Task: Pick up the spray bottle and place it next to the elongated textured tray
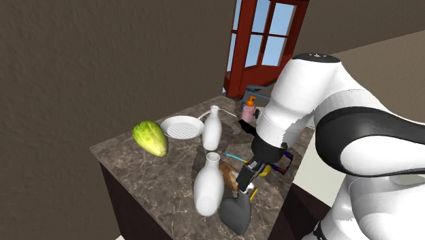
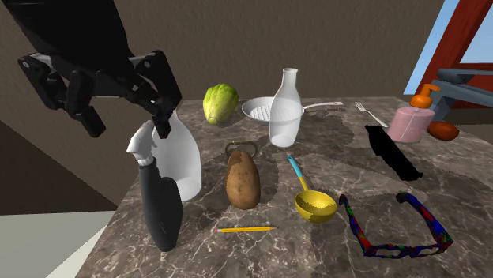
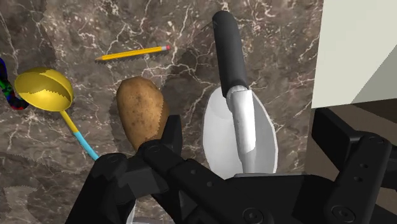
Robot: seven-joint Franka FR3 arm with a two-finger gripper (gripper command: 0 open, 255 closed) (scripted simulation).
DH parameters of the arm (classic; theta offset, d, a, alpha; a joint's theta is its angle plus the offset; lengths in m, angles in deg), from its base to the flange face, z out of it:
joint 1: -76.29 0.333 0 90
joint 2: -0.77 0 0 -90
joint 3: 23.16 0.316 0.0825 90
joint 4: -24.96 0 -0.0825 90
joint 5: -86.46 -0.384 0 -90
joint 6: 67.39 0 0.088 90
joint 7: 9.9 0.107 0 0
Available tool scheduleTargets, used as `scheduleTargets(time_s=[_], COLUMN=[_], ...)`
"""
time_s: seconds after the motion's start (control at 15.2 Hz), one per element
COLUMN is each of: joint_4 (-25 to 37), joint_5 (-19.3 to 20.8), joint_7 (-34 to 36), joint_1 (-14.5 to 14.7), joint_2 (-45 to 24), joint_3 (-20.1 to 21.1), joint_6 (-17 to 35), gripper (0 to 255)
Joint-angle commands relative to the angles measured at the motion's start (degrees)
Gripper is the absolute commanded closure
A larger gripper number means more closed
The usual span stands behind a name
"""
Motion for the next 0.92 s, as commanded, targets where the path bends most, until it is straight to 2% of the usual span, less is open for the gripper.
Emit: scheduleTargets(time_s=[0.0, 0.33, 0.86], joint_4=[-1.09, -4.25, -4.25], joint_5=[-0.52, -1.68, -1.67], joint_7=[0.10, -0.03, -0.03], joint_1=[0.13, 0.27, 0.27], joint_2=[-0.71, -2.92, -2.92], joint_3=[0.60, 2.00, 1.99], joint_6=[1.93, 7.27, 7.26], gripper=[0, 0, 0])
